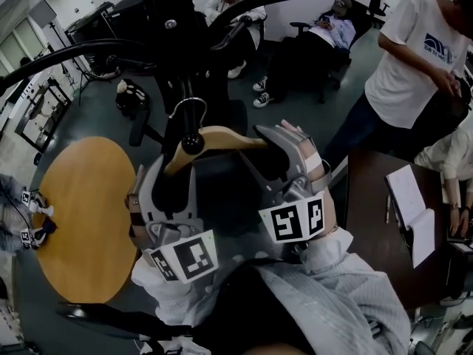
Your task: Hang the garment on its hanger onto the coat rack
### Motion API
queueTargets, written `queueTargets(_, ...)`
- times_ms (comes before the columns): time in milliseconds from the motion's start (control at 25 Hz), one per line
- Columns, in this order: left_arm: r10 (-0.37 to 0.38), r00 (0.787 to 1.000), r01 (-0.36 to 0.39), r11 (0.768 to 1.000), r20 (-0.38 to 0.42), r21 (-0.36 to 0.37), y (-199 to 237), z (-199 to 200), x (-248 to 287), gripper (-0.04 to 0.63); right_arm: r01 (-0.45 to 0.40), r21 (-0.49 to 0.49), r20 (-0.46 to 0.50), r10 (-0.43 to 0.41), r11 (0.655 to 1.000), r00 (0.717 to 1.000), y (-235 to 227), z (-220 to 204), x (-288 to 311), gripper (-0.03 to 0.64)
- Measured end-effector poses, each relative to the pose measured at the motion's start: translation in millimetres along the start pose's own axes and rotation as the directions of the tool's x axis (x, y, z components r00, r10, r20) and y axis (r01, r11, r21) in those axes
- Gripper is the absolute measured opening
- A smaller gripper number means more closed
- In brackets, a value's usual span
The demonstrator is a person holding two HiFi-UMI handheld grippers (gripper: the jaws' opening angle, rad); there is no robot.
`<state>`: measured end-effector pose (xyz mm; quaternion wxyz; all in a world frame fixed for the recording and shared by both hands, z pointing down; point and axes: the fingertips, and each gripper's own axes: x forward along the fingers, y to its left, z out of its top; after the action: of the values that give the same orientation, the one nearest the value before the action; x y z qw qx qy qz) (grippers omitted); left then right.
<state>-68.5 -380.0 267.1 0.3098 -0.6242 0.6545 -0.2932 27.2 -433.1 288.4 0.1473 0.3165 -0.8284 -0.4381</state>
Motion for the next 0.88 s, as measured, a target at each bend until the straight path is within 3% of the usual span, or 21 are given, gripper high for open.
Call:
queueTargets(120,0.020,1.000,-0.019,0.999,0.022,-0.038,5,7,-9,0.184,0.010,0.039,0.002,-0.010,0.999,1.000,0,2,-9,0.173)
queueTargets(360,0.067,0.994,-0.049,0.977,0.083,-0.207,8,20,-18,0.184,0.077,0.201,-0.015,-0.076,0.977,0.997,-3,-2,-31,0.172)
queueTargets(480,0.038,0.990,0.012,0.939,0.138,-0.345,-1,36,-22,0.183,0.124,0.327,0.009,-0.134,0.937,0.991,-15,0,-49,0.171)
queueTargets(600,-0.033,0.976,0.121,0.903,0.216,-0.411,-24,59,-18,0.181,0.171,0.432,0.003,-0.191,0.885,0.982,-27,-2,-67,0.147)
queueTargets(680,-0.073,0.961,0.193,0.866,0.265,-0.461,-43,74,-13,0.179,0.194,0.505,-0.007,-0.221,0.841,0.975,-31,-8,-77,0.087)
queueTargets(720,-0.090,0.955,0.226,0.837,0.282,-0.498,-54,80,-9,0.166,0.205,0.541,-0.016,-0.235,0.815,0.972,-33,-14,-82,0.076)
queueTargets(800,-0.127,0.941,0.296,0.761,0.314,-0.577,-78,95,-3,0.077,0.229,0.600,-0.041,-0.257,0.766,0.966,-37,-31,-96,0.017)
queueTargets(880,-0.163,0.921,0.362,0.694,0.355,-0.622,-104,111,0,0.024,0.233,0.638,-0.058,-0.256,0.734,0.965,-37,-48,-110,0.003)
